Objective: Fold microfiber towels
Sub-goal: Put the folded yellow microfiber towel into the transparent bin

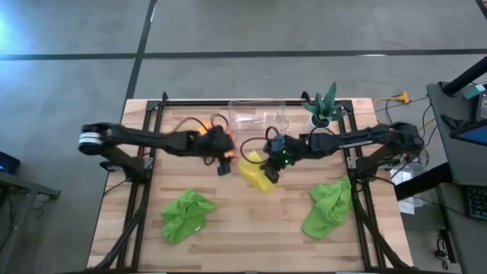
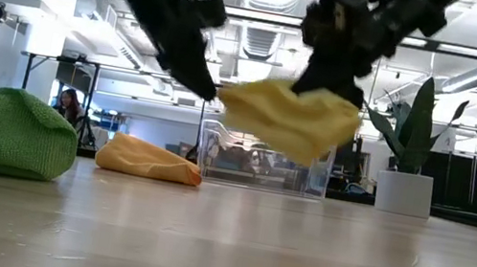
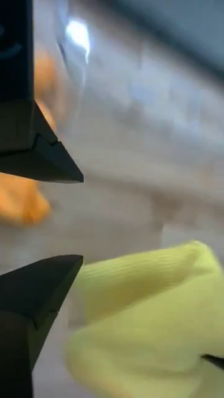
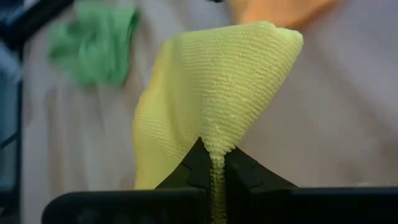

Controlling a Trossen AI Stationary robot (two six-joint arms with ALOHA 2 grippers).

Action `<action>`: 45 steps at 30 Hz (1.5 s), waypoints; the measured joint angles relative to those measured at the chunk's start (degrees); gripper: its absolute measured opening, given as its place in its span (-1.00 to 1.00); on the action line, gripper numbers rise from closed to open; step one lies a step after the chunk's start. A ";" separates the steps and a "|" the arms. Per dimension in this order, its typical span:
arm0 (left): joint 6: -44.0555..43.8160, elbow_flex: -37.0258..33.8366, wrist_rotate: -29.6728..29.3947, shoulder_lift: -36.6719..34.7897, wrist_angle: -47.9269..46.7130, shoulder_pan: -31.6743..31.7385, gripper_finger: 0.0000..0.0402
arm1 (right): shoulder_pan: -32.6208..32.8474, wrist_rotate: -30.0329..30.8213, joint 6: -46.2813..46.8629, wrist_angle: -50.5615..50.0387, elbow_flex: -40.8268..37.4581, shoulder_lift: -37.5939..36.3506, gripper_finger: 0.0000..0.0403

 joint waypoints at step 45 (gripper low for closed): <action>2.98 -7.56 -10.73 -25.66 -8.91 1.36 -0.08 | -21.55 10.82 16.32 -1.25 28.61 29.44 -0.94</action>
